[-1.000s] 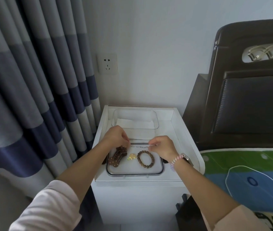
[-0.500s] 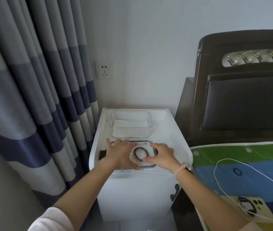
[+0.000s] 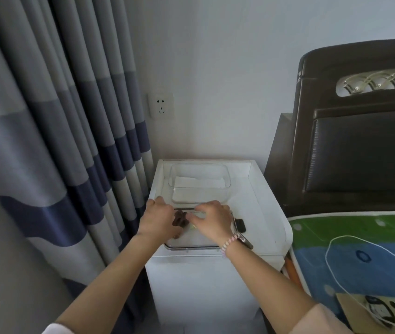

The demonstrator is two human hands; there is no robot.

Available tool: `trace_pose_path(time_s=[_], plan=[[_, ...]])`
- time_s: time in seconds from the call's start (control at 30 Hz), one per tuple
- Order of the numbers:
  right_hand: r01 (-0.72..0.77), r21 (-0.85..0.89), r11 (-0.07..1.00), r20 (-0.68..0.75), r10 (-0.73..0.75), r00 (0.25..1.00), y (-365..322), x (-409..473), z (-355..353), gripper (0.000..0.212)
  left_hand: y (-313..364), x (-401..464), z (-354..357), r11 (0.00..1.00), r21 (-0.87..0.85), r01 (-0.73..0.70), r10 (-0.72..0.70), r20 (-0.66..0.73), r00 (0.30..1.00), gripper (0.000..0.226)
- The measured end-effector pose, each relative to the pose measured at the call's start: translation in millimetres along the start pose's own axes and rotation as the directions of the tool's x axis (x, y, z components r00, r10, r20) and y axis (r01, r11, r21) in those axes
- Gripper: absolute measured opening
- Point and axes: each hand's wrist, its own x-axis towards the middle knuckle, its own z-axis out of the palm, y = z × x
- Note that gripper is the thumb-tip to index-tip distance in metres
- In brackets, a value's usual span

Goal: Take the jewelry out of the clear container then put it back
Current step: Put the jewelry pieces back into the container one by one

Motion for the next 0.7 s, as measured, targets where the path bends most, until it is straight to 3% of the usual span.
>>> trace_pose_path(time_s=[0.1, 0.27, 0.33, 0.43, 0.53, 0.6, 0.63, 0.7], plan=[[-0.057, -0.031, 0.998, 0.087, 0.06, 0.994, -13, 14, 11, 0.064, 8, 0, 10, 0.991, 0.13, -0.014, 0.012, 0.017, 1.0, 0.05], [-0.059, -0.035, 0.998, 0.167, 0.064, 0.984, -15, 21, 16, 0.055, 7, 3, 22, 0.985, 0.172, -0.02, 0.024, -0.017, 1.0, 0.053], [-0.046, 0.158, 0.986, 0.166, 0.019, 0.986, -12, 17, 10, 0.046, 2, 3, 18, 0.997, 0.066, -0.048, 0.05, -0.03, 0.998, 0.049], [-0.096, 0.557, 0.825, 0.196, -0.018, 0.98, -6, 16, -14, 0.033, -8, 7, 2, 0.935, -0.34, -0.101, 0.074, -0.092, 0.993, 0.04], [-0.117, 0.729, 0.674, 0.194, -0.04, 0.98, -9, 31, -50, 0.032, -12, 26, -21, 0.626, -0.76, -0.172, 0.12, -0.125, 0.985, 0.04], [-0.115, 0.799, 0.591, 0.17, -0.039, 0.985, -15, 50, -72, 0.019, -7, 48, -36, 0.447, -0.871, -0.204, 0.133, -0.161, 0.978, 0.037], [-0.112, 0.81, 0.576, 0.158, -0.031, 0.987, -17, 61, -79, 0.013, -4, 61, -44, 0.445, -0.866, -0.226, 0.139, -0.182, 0.973, 0.035], [-0.109, 0.792, 0.601, 0.132, 0.006, 0.991, -17, 84, -84, 0.01, 2, 92, -52, 0.595, -0.755, -0.274, 0.156, -0.227, 0.961, 0.032]])
